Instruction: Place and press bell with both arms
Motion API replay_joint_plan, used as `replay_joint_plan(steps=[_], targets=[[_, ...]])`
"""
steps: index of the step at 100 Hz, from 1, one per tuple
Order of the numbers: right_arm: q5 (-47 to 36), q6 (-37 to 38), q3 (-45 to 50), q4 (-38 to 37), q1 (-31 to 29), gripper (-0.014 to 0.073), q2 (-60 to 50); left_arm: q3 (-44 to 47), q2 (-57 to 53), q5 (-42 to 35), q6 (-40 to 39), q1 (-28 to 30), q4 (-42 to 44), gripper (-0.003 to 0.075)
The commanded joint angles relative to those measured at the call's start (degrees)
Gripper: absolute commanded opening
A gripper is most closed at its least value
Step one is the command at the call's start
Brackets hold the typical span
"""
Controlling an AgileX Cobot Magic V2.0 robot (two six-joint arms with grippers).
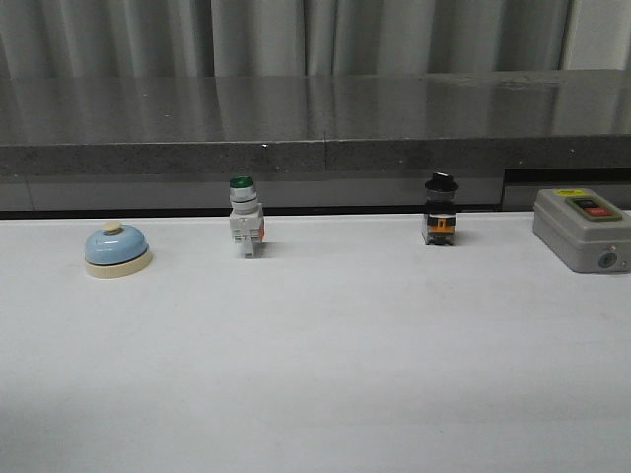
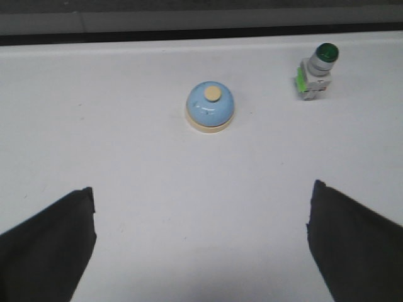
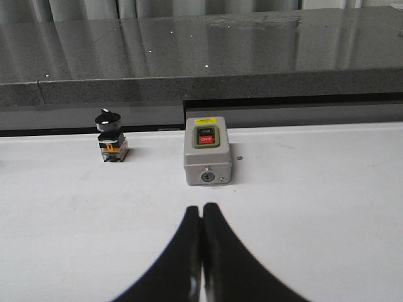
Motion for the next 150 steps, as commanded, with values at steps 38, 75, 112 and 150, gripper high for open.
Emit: replay_joint_plan(steps=[38, 75, 112, 150], targets=[[-5.00, -0.13, -0.80, -0.64, -0.38, -0.0060, -1.03, -22.49, 30.34, -6.85, 0.48, -7.18, 2.10, 0.0651], [-5.00, -0.13, -0.80, -0.64, -0.38, -0.0060, -1.03, -33.67, 47.44, -6.87, 0.48, -7.06, 4.60, 0.0651], [-5.00, -0.13, -0.80, -0.64, -0.38, -0.0060, -1.03, -35.14, 54.45, -7.86, 0.48, -7.06, 5.19, 0.0651], [-5.00, -0.13, -0.80, -0.64, -0.38, -0.0060, -1.03, -35.14, 59.07, -7.13, 0.48, -7.06, 5.19, 0.0651]])
